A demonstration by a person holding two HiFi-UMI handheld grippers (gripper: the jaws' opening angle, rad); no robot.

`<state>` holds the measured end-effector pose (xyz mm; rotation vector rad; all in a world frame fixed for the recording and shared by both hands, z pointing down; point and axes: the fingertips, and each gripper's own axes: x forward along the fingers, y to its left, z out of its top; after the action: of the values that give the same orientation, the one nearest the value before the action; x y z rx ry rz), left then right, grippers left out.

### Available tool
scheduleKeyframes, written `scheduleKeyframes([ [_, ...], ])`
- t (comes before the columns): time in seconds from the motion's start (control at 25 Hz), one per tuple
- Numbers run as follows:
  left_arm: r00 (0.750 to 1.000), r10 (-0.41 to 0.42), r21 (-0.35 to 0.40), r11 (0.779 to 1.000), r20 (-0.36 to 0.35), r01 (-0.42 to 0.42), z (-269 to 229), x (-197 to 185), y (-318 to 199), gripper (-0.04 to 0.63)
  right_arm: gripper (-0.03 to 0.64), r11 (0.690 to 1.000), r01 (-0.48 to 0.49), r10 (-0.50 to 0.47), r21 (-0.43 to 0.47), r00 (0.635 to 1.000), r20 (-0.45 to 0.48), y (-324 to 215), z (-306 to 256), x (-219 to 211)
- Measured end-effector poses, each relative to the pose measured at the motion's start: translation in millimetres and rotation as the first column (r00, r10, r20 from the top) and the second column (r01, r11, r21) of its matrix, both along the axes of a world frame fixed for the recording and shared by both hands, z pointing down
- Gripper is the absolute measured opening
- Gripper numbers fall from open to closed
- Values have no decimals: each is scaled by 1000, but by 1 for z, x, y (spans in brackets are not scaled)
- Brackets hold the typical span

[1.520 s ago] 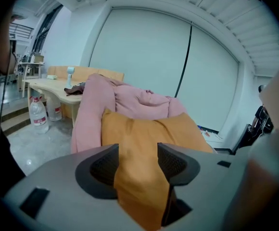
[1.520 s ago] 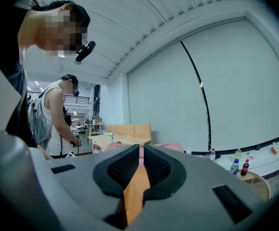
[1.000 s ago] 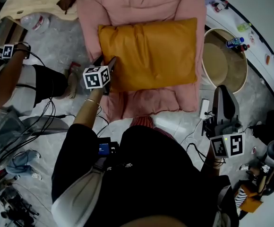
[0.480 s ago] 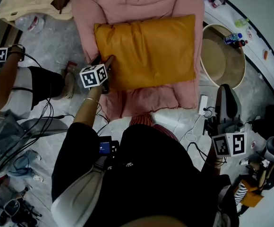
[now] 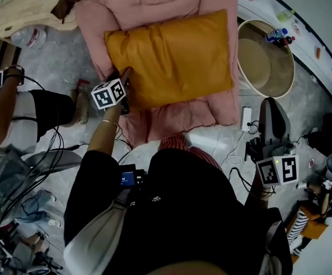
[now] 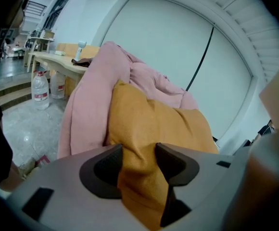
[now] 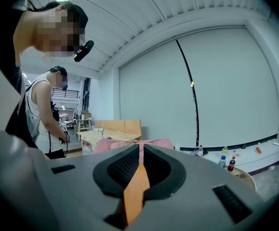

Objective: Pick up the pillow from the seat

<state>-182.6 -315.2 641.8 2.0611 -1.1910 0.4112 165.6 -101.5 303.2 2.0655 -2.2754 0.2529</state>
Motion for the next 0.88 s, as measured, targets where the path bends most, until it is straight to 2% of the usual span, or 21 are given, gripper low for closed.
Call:
scheduleKeyframes([
  [0.4, 995, 38, 10, 999, 90, -39, 2, 6, 1, 140, 23, 999, -31, 32, -5, 999, 36, 4, 9, 3],
  [0.6, 995, 32, 18, 999, 91, -34, 1, 3, 3, 112, 23, 999, -35, 34, 16, 998, 53, 7, 10, -1],
  [0.88, 991, 2, 35, 999, 132, -7, -1, 4, 4, 94, 23, 999, -43, 42, 14, 996, 81, 13, 19, 12],
])
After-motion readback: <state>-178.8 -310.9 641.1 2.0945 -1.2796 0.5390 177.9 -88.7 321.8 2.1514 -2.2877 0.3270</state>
